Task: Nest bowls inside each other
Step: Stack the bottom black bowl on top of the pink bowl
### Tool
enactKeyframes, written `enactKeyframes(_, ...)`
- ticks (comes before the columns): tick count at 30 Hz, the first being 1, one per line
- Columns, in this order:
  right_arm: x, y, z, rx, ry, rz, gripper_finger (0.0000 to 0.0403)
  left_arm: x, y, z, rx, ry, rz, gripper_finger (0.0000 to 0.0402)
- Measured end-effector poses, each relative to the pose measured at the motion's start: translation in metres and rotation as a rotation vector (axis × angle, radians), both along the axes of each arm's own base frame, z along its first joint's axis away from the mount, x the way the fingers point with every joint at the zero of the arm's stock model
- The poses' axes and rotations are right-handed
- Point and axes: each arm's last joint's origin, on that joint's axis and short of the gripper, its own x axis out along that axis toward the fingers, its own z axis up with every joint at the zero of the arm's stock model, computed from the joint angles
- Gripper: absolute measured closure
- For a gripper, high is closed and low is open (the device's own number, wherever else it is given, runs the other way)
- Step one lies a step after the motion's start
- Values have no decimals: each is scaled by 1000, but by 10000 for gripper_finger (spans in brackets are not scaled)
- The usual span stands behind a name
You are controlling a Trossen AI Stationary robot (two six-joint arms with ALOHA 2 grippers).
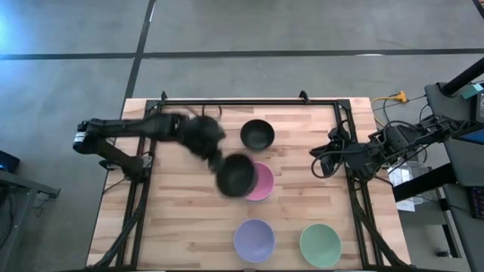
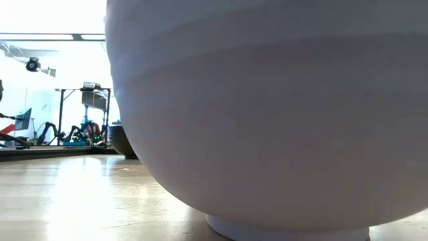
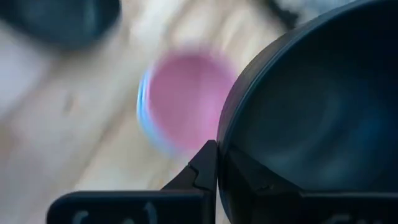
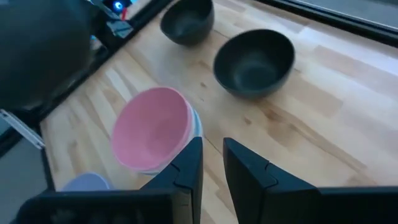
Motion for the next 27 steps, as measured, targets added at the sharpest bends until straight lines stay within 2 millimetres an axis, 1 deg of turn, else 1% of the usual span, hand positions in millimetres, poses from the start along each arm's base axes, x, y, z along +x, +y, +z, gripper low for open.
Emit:
enactKeyframes(1,1,0,1,-1,-9,4,344,2,8,6,-2,-40,27,401)
enactKeyframes(5,4,2,0,-63,8,44,344,19,34,10,-82,-107,118,401)
enactKeyframes(8,7,3,-5,-103,36,56,344,40,45,2,-143,-97,90,401)
enactKeyframes(12,14,5,-13,-140,71,43,344,71,47,-14,-252,-39,-11,401)
enactKeyframes(16,21,8,-19,-151,100,46,344,89,47,-23,-273,63,-20,401)
enactKeyframes(19,25,10,-22,-157,120,48,344,95,48,-27,-238,171,-8,401)
enactKeyframes(23,27,10,-24,-165,133,52,344,98,47,-34,-181,336,11,401)
enactKeyframes(27,27,10,-25,-171,141,56,344,106,44,-47,-160,410,1,401)
